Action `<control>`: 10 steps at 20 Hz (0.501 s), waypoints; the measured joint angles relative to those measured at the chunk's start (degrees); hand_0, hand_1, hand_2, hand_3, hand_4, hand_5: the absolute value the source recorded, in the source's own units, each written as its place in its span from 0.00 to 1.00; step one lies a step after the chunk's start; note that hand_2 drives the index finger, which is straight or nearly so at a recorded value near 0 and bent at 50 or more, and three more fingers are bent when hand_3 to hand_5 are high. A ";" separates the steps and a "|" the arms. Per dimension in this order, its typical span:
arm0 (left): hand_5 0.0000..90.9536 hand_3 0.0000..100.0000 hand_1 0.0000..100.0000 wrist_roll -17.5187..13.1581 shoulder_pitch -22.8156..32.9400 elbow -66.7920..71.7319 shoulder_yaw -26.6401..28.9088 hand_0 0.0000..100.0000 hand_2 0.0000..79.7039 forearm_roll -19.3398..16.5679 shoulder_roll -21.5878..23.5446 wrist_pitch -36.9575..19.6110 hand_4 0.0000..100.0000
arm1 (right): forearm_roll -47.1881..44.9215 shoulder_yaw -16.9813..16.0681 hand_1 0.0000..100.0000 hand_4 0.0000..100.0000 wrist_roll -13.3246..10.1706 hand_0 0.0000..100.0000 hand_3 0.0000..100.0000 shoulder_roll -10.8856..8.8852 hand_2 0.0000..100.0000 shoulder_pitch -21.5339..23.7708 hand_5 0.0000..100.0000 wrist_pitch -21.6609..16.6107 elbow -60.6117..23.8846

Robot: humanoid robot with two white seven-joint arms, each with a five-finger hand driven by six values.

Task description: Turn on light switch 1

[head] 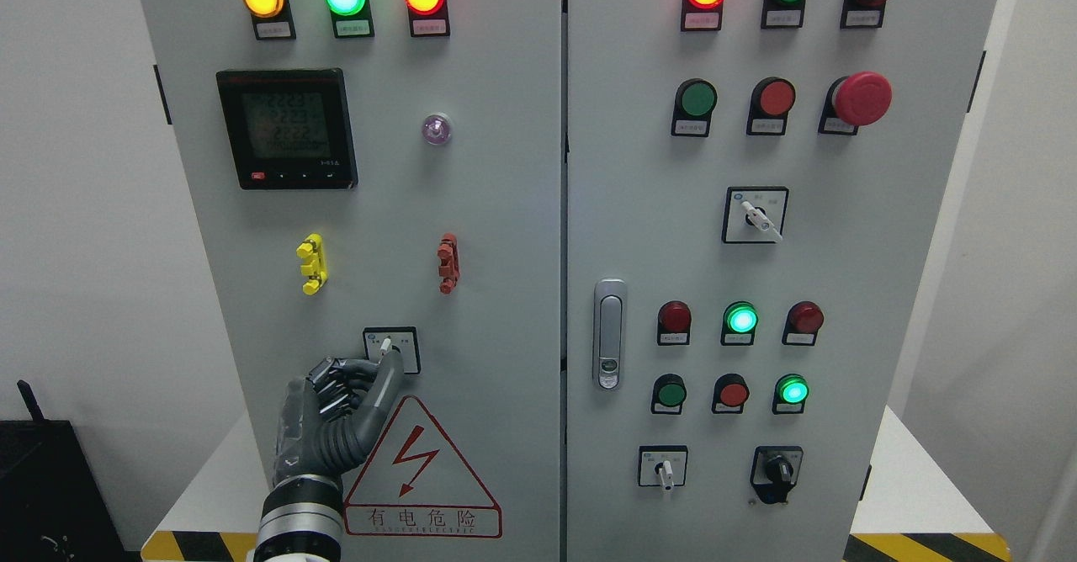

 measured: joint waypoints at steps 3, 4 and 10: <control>0.91 0.77 0.62 0.01 -0.07 0.05 0.00 0.23 0.72 -0.02 0.00 0.15 0.89 | 0.00 0.01 0.00 0.00 0.00 0.30 0.00 0.00 0.00 0.00 0.00 0.00 0.00; 0.91 0.77 0.62 0.01 -0.08 0.06 -0.01 0.23 0.72 -0.03 0.00 0.18 0.90 | 0.00 0.01 0.00 0.00 0.00 0.30 0.00 0.00 0.00 0.00 0.00 0.00 0.00; 0.91 0.78 0.62 0.01 -0.17 0.10 -0.01 0.23 0.73 -0.05 -0.01 0.46 0.90 | 0.00 0.01 0.00 0.00 0.00 0.30 0.00 0.00 0.00 0.00 0.00 0.00 0.00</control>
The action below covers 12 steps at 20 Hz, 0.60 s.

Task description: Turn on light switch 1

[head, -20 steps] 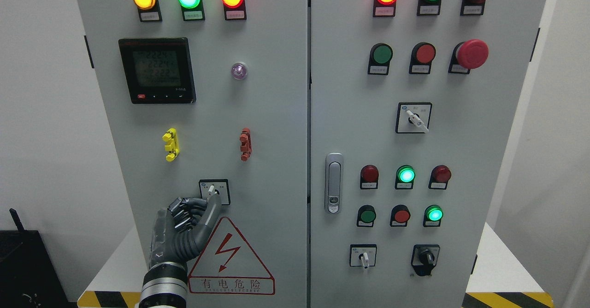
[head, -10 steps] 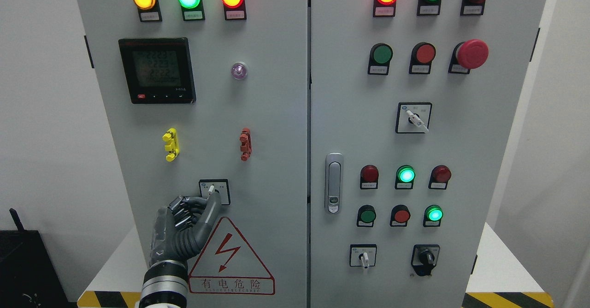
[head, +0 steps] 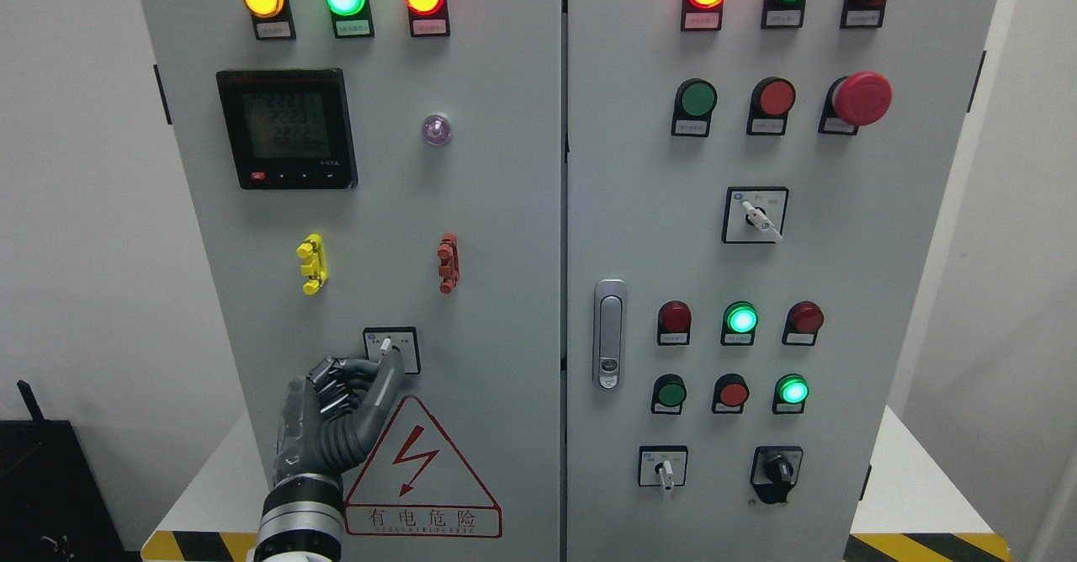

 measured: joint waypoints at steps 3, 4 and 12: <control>0.91 0.78 0.62 0.00 -0.03 0.03 0.00 0.23 0.73 -0.01 0.00 0.09 0.90 | 0.00 0.01 0.00 0.00 0.00 0.30 0.00 0.00 0.00 0.00 0.00 0.00 0.00; 0.91 0.78 0.62 0.00 -0.04 0.04 0.00 0.23 0.73 -0.01 0.00 0.12 0.90 | 0.00 0.01 0.00 0.00 0.00 0.30 0.00 0.00 0.00 0.00 0.00 0.00 0.00; 0.91 0.78 0.62 0.00 -0.24 0.17 0.00 0.23 0.74 -0.04 0.00 0.16 0.90 | 0.00 0.01 0.00 0.00 0.00 0.30 0.00 0.00 0.00 0.01 0.00 0.00 0.00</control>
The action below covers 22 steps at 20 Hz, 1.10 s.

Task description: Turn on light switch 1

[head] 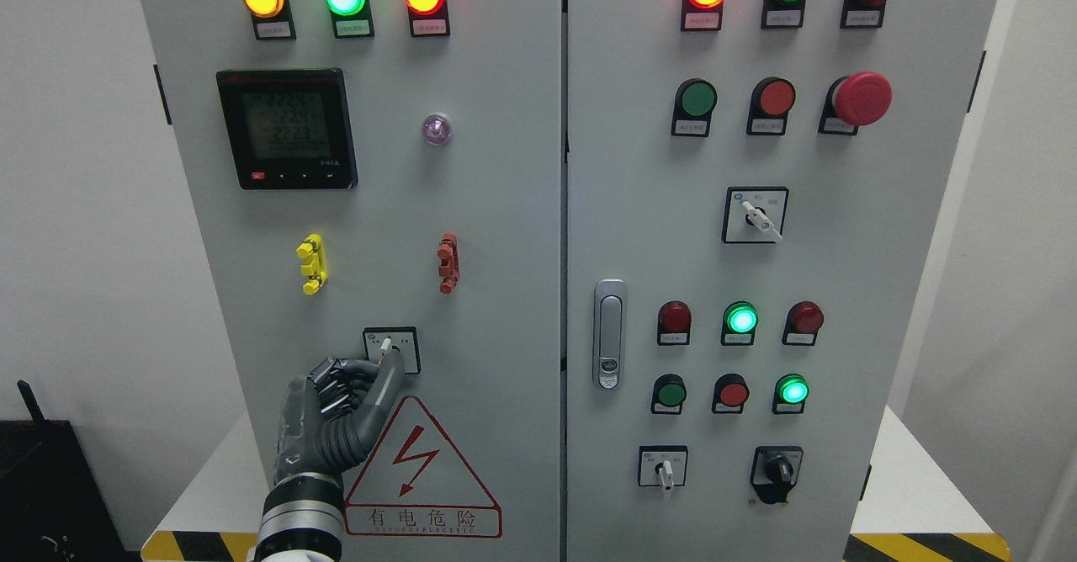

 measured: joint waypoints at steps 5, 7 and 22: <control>0.91 0.79 0.63 0.00 -0.05 0.06 0.00 0.23 0.74 -0.03 0.00 0.01 0.90 | 0.00 0.00 0.00 0.00 0.00 0.30 0.00 0.00 0.00 0.00 0.00 0.00 0.00; 0.91 0.79 0.63 0.00 -0.05 0.09 0.00 0.23 0.74 -0.04 0.00 0.01 0.90 | 0.00 0.00 0.00 0.00 0.00 0.30 0.00 0.00 0.00 0.00 0.00 0.00 0.00; 0.91 0.79 0.66 0.01 -0.20 0.19 -0.01 0.38 0.75 -0.41 0.00 0.10 0.90 | 0.00 0.00 0.00 0.00 0.00 0.30 0.00 0.00 0.00 0.00 0.00 0.00 0.00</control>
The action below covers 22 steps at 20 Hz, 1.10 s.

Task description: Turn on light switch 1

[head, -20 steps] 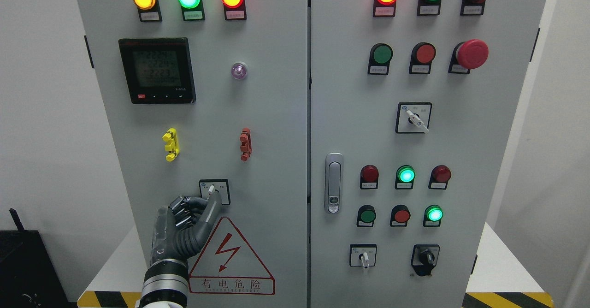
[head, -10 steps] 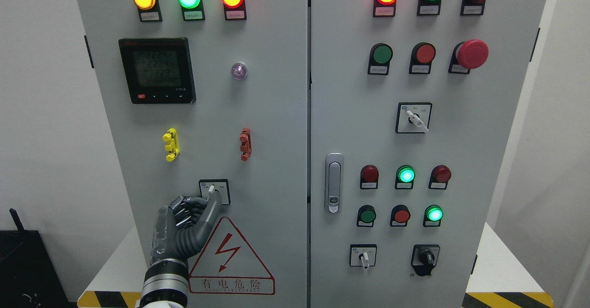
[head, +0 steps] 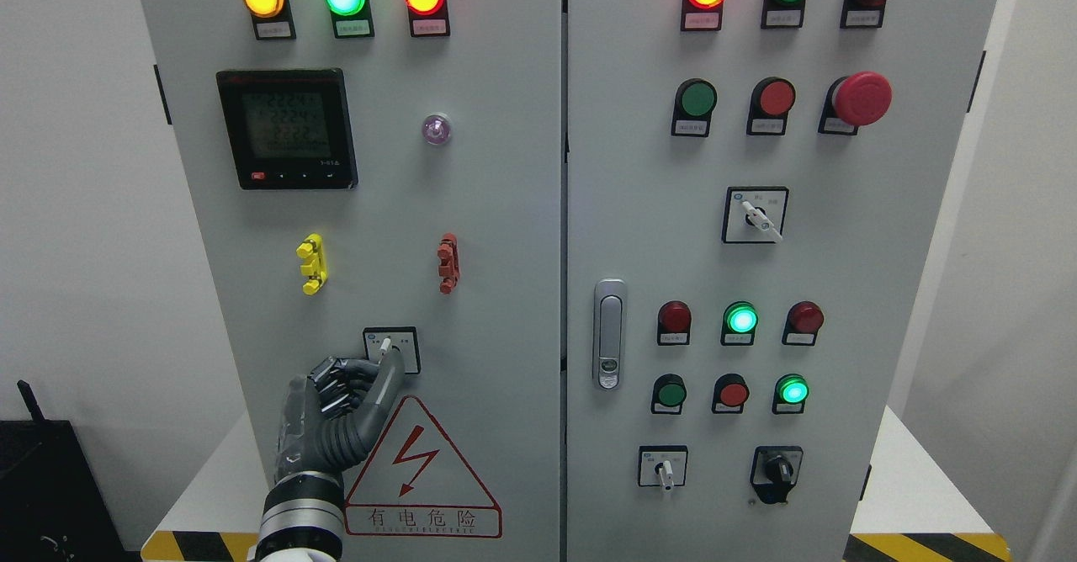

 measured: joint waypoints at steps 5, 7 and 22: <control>0.91 0.80 0.67 0.07 -0.06 0.03 -0.02 0.39 0.75 -0.30 0.00 0.00 0.90 | 0.00 0.00 0.00 0.00 0.00 0.30 0.00 0.00 0.00 0.00 0.00 0.00 0.00; 0.91 0.80 0.67 0.11 -0.07 0.04 -0.01 0.39 0.75 -0.38 0.00 0.00 0.90 | 0.00 0.00 0.00 0.00 0.00 0.30 0.00 0.00 0.00 0.00 0.00 0.00 0.00; 0.92 0.80 0.61 0.04 -0.09 0.21 0.01 0.50 0.75 -0.46 0.00 0.00 0.90 | 0.00 -0.02 0.00 0.00 0.00 0.30 0.00 0.00 0.00 -0.01 0.00 0.00 0.00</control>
